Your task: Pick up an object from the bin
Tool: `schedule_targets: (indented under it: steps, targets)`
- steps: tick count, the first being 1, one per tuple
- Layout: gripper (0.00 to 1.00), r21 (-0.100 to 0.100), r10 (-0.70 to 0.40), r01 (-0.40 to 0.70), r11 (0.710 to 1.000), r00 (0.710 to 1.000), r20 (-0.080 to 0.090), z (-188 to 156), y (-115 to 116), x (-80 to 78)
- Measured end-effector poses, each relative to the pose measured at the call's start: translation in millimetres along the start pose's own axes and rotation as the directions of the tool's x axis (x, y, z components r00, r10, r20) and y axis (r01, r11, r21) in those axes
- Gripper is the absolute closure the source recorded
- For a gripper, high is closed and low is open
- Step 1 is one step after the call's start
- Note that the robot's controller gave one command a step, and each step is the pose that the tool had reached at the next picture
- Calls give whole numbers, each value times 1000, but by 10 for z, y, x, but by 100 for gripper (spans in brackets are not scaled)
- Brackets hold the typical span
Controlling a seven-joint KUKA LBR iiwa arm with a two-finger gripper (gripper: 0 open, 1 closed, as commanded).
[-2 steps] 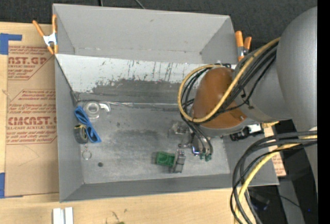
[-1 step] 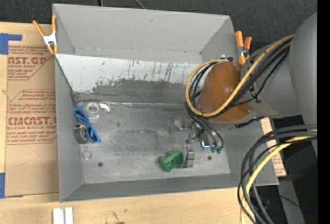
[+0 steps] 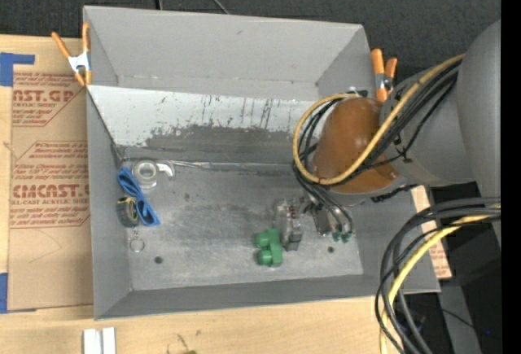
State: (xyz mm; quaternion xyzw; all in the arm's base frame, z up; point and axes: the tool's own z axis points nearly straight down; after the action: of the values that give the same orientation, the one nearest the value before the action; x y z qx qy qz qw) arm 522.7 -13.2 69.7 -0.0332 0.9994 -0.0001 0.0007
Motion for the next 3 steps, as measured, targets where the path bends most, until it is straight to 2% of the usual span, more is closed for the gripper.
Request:
schedule_targets:
  steps: [1, 2, 3]
  targets:
    - [0, 0, 0, 0, 1000, 1000, -1, 1, 1, 2]
    - [0, -1, -25, 25, 1000, 1000, 5, -7, 326, 381]
    - [100, -1, -23, 23, 1000, 1000, -1, 2, 314, 385]
